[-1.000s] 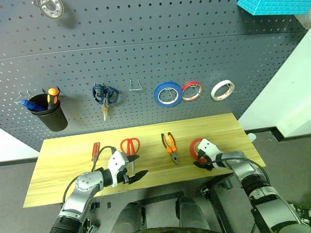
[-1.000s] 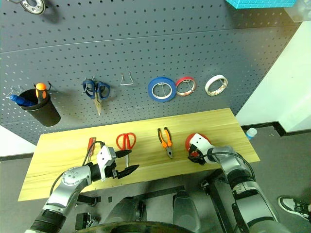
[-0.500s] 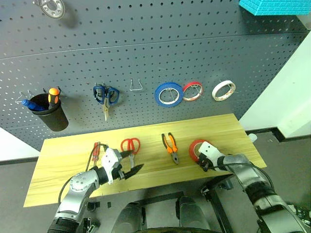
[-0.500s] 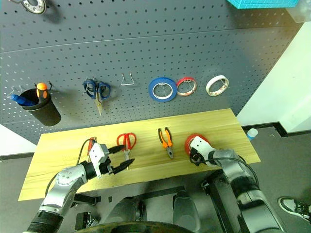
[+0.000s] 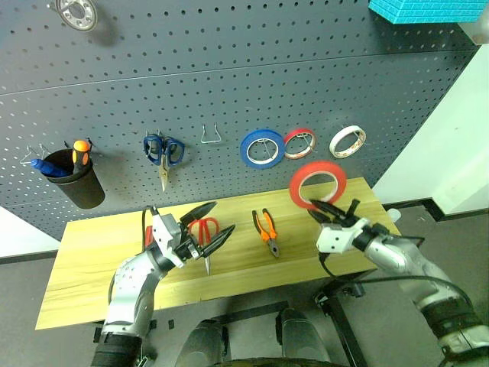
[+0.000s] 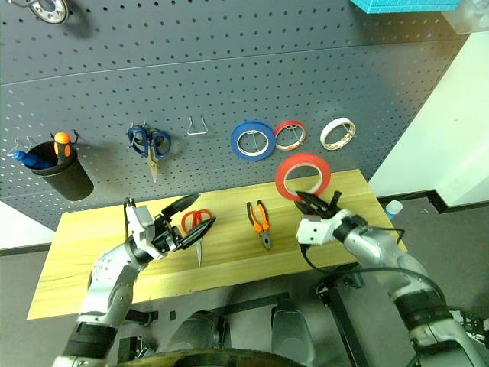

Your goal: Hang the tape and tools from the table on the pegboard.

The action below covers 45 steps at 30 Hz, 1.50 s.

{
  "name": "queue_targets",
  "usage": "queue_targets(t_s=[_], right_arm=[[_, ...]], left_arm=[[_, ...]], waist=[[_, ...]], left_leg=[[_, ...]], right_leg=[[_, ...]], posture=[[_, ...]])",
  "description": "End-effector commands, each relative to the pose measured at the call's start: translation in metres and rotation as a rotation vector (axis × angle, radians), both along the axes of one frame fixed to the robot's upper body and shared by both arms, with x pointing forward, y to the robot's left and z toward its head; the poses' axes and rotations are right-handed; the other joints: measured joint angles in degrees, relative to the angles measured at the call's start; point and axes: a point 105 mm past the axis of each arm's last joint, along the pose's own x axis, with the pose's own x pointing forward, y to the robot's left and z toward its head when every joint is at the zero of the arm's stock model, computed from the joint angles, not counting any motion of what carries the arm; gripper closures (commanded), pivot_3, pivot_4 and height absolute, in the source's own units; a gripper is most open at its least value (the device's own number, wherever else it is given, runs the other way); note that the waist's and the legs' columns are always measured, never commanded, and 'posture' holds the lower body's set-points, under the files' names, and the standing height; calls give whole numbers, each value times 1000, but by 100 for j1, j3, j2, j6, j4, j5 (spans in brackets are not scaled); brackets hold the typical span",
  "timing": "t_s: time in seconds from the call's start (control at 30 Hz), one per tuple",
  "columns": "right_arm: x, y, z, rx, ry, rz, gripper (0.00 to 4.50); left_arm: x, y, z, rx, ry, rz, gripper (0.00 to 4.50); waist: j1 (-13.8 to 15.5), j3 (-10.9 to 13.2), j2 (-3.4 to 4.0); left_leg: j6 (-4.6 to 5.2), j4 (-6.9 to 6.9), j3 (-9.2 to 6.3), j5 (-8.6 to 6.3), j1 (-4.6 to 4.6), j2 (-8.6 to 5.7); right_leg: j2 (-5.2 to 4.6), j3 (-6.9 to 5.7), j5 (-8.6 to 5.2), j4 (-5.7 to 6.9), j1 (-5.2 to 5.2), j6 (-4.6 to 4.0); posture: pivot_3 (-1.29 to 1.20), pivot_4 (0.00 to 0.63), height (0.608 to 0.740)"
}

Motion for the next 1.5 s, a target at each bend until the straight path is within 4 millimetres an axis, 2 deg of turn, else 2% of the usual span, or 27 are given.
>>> queue_targets(t_s=[0.03,0.23,0.43,0.6,0.7,0.87,0.97,1.03,1.1,1.17,1.2,1.27,1.37,1.5], right_arm=[[17,3,22,26,-34,10,3821],[42,2,12,25,82,7,3821],[55,-1,0,18,161,-5,3821],[60,-3,-3,24,195,-12,3821],[61,-4,-3,35,205,-7,2808],[55,-11,2,-29,114,0,1129],[36,-7,9,-32,84,70,1129],[14,0,-3,-26,184,132,1129],[-9,9,-25,3,361,166,1129],[-23,19,-40,86,510,151,1129],[-26,23,-44,121,558,139,1129],[-26,34,-52,230,675,80,761],[-31,53,-66,328,884,7,19],[-26,74,-80,462,1090,-165,19]], left_arm=[[9,-1,13,-55,-45,22,735],[12,-12,19,-127,-90,35,735],[11,-14,21,-150,-98,48,735],[9,-12,20,-146,-98,54,735],[9,-10,19,-142,-96,58,735],[9,-4,14,-96,-66,67,735],[10,6,1,16,-15,99,735],[10,18,-15,113,61,119,735],[6,29,-28,185,120,112,735],[0,39,-37,249,156,109,735],[-1,42,-40,274,164,112,735],[-2,53,-48,313,205,134,735],[0,69,-59,386,254,164,735],[-14,82,-78,466,363,87,735]], waist=[[-40,-5,-9],[-89,-9,-15],[-100,-9,-14],[-94,-10,-14],[-98,-10,-14],[-91,-10,-13],[-86,-10,-13],[-88,-10,-13],[-91,-10,-13],[-111,-8,-10],[-123,-8,-10],[-146,-5,-7],[-152,-6,-8],[-156,-6,-8]], left_leg=[[0,-1,-1,0,1,0],[5,-10,-1,-3,6,0],[5,-15,0,-3,8,1],[5,-11,0,-2,9,1],[5,-12,0,-3,8,1],[5,-12,0,-3,9,1],[5,-13,-1,-3,8,0],[7,-18,-4,-4,8,1],[13,-21,-6,-7,9,1],[18,-21,-6,-10,10,2],[18,-20,-2,-10,10,2],[18,-13,0,-10,10,2],[18,-1,-5,-10,19,3],[18,0,-19,-10,21,8]], right_leg=[[0,-1,5,-4,3,-8],[0,-1,7,-32,17,-11],[1,-1,7,-28,14,-11],[1,0,8,-25,16,-11],[1,0,8,-26,15,-10],[1,1,8,-25,15,-10],[1,1,7,-23,13,-10],[1,0,4,-23,12,-3],[1,0,3,-22,13,10],[1,0,1,-22,13,10],[1,2,-1,-22,11,7],[1,5,-1,-17,11,0],[4,3,-5,4,14,6],[11,-4,-8,20,6,6]], posture=[[-60,71,738],[-53,66,738],[-47,63,738],[-37,60,738],[-35,60,738],[-29,64,738],[-32,71,738],[-38,75,738],[-52,79,738],[-61,81,738],[-65,83,738],[-73,86,738],[-75,89,738],[-76,93,738]])
